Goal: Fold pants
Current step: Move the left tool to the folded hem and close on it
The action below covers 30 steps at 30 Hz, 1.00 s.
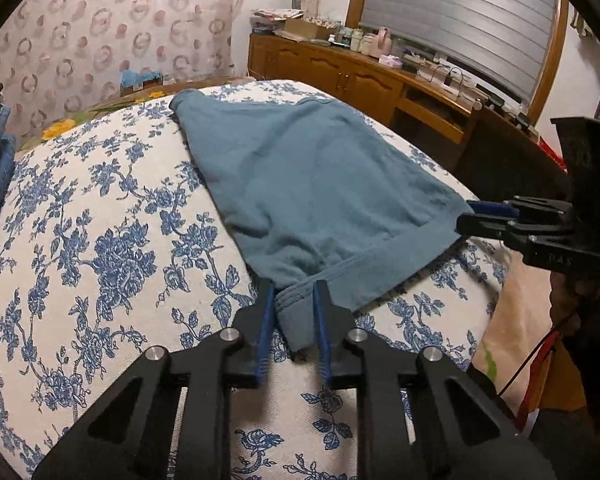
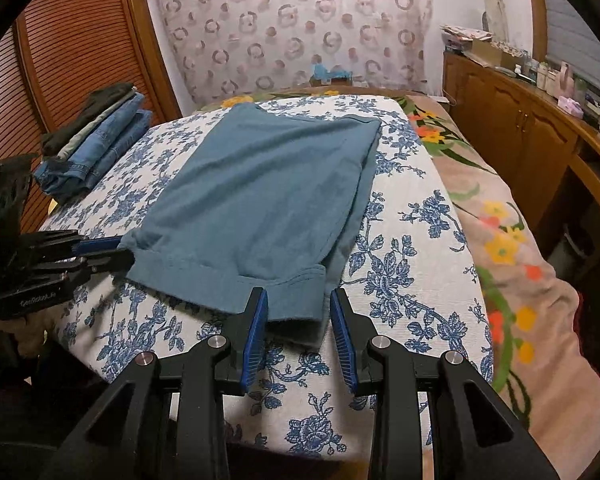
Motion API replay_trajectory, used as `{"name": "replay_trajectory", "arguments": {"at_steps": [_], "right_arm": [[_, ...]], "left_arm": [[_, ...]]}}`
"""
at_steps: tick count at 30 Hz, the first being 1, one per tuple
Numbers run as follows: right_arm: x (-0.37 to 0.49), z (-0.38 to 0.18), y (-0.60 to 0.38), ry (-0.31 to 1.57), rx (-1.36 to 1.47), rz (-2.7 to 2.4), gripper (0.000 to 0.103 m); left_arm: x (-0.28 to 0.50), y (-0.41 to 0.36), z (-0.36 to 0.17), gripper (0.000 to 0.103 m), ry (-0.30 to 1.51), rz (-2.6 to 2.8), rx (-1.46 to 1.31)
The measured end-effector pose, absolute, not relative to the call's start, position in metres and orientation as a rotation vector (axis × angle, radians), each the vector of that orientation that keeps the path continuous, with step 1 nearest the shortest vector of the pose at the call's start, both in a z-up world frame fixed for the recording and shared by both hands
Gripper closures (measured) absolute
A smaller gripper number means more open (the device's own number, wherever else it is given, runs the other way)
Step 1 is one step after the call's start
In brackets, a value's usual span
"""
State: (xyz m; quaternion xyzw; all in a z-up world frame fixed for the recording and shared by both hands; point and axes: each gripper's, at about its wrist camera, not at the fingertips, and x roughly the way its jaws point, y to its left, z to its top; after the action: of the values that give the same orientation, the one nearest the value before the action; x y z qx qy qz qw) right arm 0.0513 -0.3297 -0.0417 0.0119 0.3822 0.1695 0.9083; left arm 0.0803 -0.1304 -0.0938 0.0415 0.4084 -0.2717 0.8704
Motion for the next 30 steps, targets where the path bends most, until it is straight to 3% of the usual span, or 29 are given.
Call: {"name": "replay_trajectory", "arguments": {"at_steps": [3, 16, 26, 30], "right_arm": [[0.047, -0.041, -0.326, 0.78, 0.004, 0.367, 0.09], [0.03, -0.035, -0.33, 0.779, 0.01, 0.351, 0.093], [0.045, -0.03, -0.329, 0.737, 0.038, 0.326, 0.076], [0.055, -0.04, -0.326, 0.774, 0.059, 0.31, 0.075]], "left_arm": [[0.08, -0.127, -0.089, 0.086, 0.842, -0.571, 0.078], [0.076, -0.126, -0.091, 0.085, 0.857, -0.562, 0.106], [0.078, -0.127, -0.096, 0.085, 0.862, -0.56, 0.101], [0.078, -0.127, -0.096, 0.085, 0.86, -0.559, 0.102]]}}
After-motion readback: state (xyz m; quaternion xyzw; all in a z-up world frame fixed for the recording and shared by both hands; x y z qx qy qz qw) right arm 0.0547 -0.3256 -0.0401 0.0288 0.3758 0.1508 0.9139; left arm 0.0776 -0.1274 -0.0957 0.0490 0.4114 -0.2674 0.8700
